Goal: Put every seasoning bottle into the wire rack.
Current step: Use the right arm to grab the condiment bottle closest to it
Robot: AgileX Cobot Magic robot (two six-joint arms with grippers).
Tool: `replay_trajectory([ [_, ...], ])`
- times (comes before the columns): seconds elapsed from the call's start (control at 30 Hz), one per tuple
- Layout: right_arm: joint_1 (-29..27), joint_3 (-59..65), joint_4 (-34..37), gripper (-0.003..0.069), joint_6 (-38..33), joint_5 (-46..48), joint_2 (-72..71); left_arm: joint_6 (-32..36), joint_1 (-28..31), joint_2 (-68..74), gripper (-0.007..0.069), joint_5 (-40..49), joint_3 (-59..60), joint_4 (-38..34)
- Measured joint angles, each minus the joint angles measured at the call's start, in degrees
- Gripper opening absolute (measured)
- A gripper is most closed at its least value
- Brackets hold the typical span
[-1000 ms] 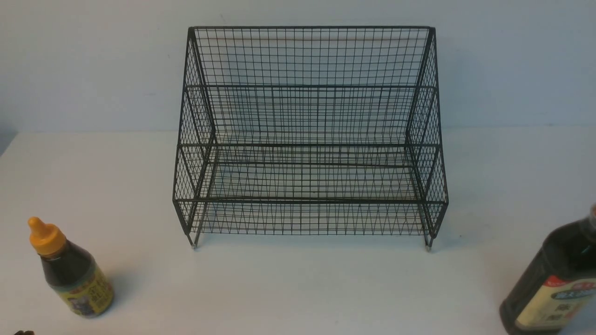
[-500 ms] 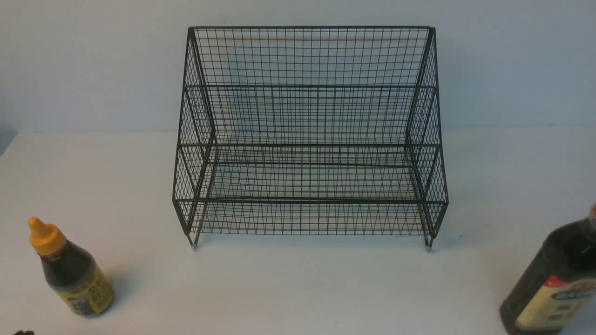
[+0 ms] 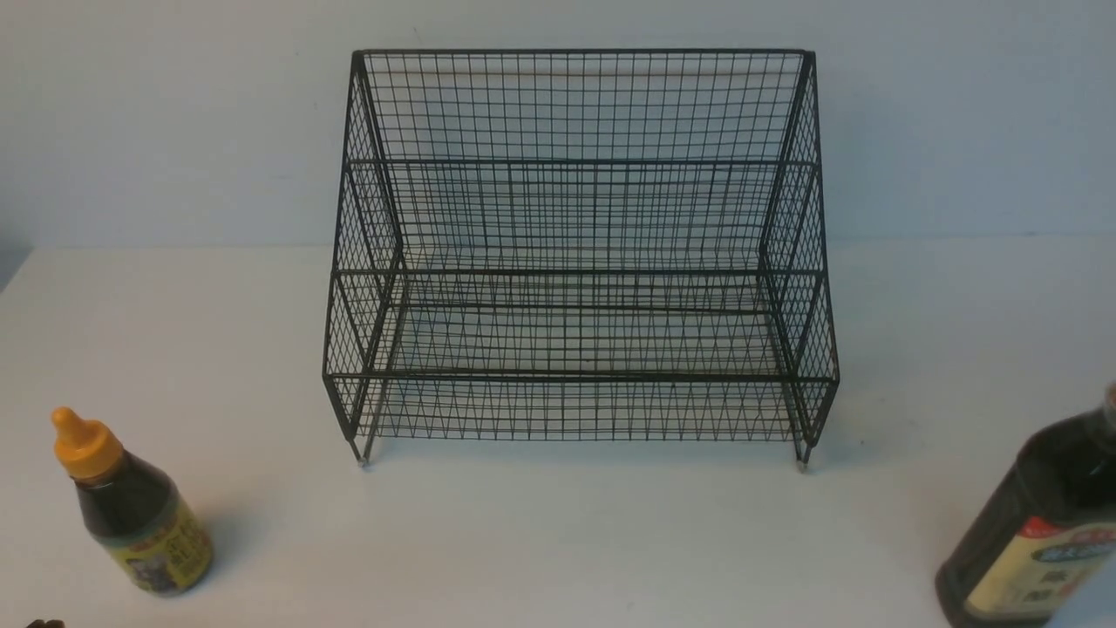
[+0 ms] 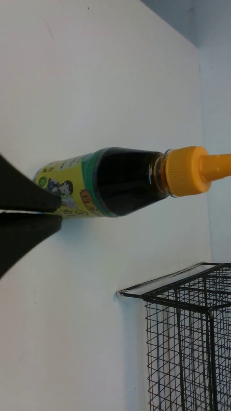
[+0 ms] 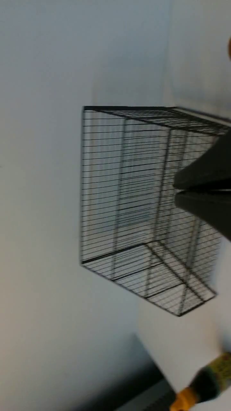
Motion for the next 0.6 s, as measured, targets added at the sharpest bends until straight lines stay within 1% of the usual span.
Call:
replay_trajectory([
  [0.07, 0.00, -4.63, -4.63, 0.0022, 3.47, 6.02, 4.27, 0.00, 0.00, 0.00, -0.0005, 0.00, 0.00, 0.00],
  [0.1, 0.00, -5.95, -6.10, 0.0028, 4.33, 7.14, 5.15, 0.00, 0.00, 0.00, -0.0005, 0.00, 0.00, 0.00],
  [0.13, 0.00, -8.15, -8.86, 0.0050, 7.29, 10.17, 7.60, 0.00, 0.00, 0.00, -0.0005, 0.00, 0.00, 0.00],
  [0.17, 0.00, -9.02, -10.17, 0.0064, 8.40, 10.77, 8.72, 0.00, 0.00, 0.00, -0.0005, 0.00, 0.00, 0.00],
  [0.2, 0.00, -10.49, -13.49, 0.0113, 10.60, 12.59, 11.60, 0.00, 0.00, 0.00, -0.0005, 0.00, 0.00, 0.00],
  [0.23, 0.00, -10.66, -14.28, 0.0119, 11.00, 12.70, 11.88, 0.00, 0.00, 0.00, -0.0005, 0.00, 0.00, 0.00],
  [0.27, 0.00, -10.83, -17.21, 0.0185, 11.93, 13.51, 14.21, 0.00, 0.00, 0.00, -0.0005, 0.00, 0.00, 0.00],
  [0.33, 0.00, -10.44, -20.53, 0.0281, 12.59, 13.83, 16.89, 0.00, 0.00, 0.00, -0.0005, 0.00, 0.00, 0.00],
  [0.4, 0.00, -10.22, -21.97, 0.0368, 12.82, 13.93, 19.26, 0.00, 0.00, 0.00, -0.0005, 0.00, 0.00, 0.00],
  [0.43, 0.00, -10.22, -21.97, 0.0377, 12.83, 13.93, 19.54, 0.00, 0.00, 0.00, -0.0005, 0.00, 0.00, 0.00],
  [0.47, 0.00, -10.22, -22.26, 0.0424, 13.02, 13.93, 20.94, 0.00, 0.00, 0.00, -0.0005, 0.00, 0.00, 0.00],
  [0.5, 0.00, -10.22, -22.47, 0.0486, 13.38, 13.58, 22.92, 0.00, 0.00, 0.00, -0.0005, 0.00, 0.00, 0.00],
  [0.53, 0.00, -10.22, -22.47, 0.0526, 13.72, 13.24, 24.30, 0.00, 0.00, 0.00, -0.0005, 0.00, 0.00, 0.00],
  [0.57, 0.00, -10.22, -22.47, 0.0542, 13.73, 13.17, 24.83, 0.00, 0.00, 0.00, -0.0005, 0.00, 0.00, 0.00],
  [0.6, 0.00, -10.22, -22.64, 0.0595, 13.91, 12.88, 26.94, 0.00, 0.00, 0.00, -0.0005, 0.00, 0.00, 0.00],
])
